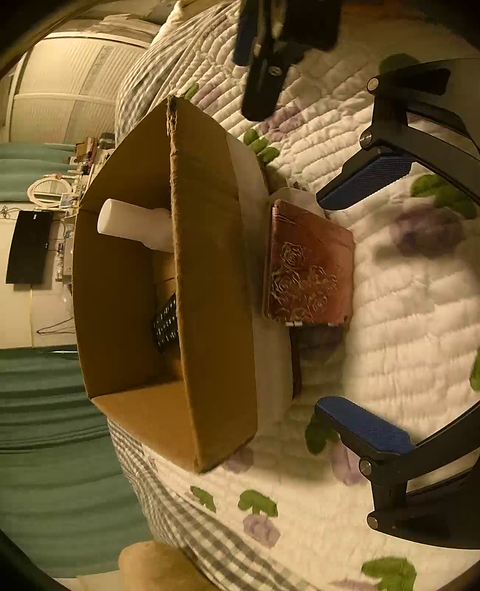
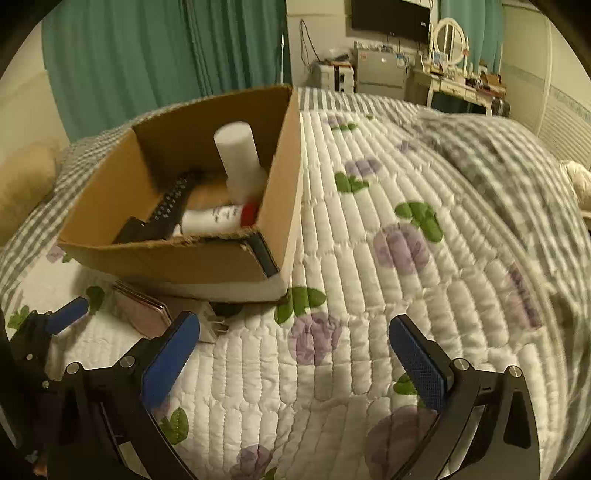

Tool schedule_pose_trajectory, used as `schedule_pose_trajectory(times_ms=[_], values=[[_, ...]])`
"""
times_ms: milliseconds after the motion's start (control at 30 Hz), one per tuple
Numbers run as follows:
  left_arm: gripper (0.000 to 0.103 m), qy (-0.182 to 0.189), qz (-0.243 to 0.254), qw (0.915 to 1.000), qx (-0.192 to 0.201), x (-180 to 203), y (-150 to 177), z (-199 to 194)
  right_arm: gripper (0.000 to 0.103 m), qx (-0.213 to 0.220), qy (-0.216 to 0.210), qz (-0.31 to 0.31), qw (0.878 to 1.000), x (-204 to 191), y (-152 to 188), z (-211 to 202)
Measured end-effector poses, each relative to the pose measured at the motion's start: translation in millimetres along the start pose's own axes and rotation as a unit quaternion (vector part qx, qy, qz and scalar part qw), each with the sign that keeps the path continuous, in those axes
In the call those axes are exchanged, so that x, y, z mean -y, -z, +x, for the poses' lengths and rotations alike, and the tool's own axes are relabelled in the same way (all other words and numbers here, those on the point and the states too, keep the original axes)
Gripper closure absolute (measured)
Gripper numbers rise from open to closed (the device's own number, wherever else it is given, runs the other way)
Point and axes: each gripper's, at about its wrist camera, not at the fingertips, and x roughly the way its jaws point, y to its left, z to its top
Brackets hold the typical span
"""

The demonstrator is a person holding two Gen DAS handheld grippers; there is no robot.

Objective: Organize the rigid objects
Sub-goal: 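Grasp the brown rose-patterned wallet with the left tool and lift it, then drop the wallet into the box with the left tool while the right tool drops the white charger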

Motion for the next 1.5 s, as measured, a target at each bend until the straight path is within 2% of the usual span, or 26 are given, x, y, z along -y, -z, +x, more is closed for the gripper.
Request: schedule_pose_trajectory(times_ms=[233, 367, 500, 600, 767, 833, 900, 1000, 1167, 1267, 1300, 1333, 1367, 1500], values=[[0.002, 0.009, 0.003, 0.9999, -0.005, 13, -5, 22, 0.000, -0.001, 0.014, -0.010, 1.000, -5, 1, 3], [0.033, 0.041, 0.005, 0.9991, -0.005, 10, -4, 20, 0.000, 0.000, 0.008, -0.002, 1.000, -3, 1, 3], [0.034, 0.040, 0.006, 0.9992, 0.008, 6, 0, 6, 0.000, 0.006, 0.001, -0.002, 1.000, -4, 1, 0], [0.034, 0.039, -0.017, 0.9990, 0.014, -8, 3, -13, 0.000, 0.014, -0.006, 0.003, 1.000, -2, 1, -5], [0.034, -0.001, -0.068, 0.9975, -0.017, -42, 5, -35, 0.000, 0.019, -0.022, -0.001, 1.000, -7, 2, -10], [0.034, -0.022, -0.071, 0.9967, -0.030, -52, 5, -37, 0.000, 0.008, -0.042, -0.014, 0.999, -18, 3, -11], [0.034, -0.021, -0.070, 0.9968, -0.033, -60, 3, -40, 0.000, -0.018, -0.056, -0.034, 0.998, -33, 4, -6], [0.034, -0.024, -0.069, 0.9969, -0.028, -68, 2, -47, 0.000, -0.051, -0.038, -0.067, 0.996, -54, 5, 5], [0.034, -0.022, -0.078, 0.9962, -0.031, -72, 0, -42, 0.000, -0.065, -0.039, -0.054, 0.996, -74, 4, 26], [0.034, -0.021, -0.085, 0.9956, -0.031, -76, 0, -39, 0.007, -0.058, -0.019, -0.072, 0.996, -91, 4, 38], [0.034, -0.021, -0.087, 0.9956, -0.031, -77, 0, -39, 0.014, -0.059, -0.017, -0.073, 0.995, -93, 4, 42], [0.034, -0.021, -0.086, 0.9956, -0.029, -76, 0, -39, 0.028, -0.061, -0.018, -0.069, 0.996, -96, 4, 46], [0.034, -0.021, -0.086, 0.9957, -0.029, -76, 0, -39, 0.034, -0.064, -0.023, -0.064, 0.996, -97, 3, 49], [0.034, -0.018, -0.090, 0.9954, -0.028, -77, 1, -39, 0.035, -0.064, -0.022, -0.048, 0.997, -97, -2, 61]])
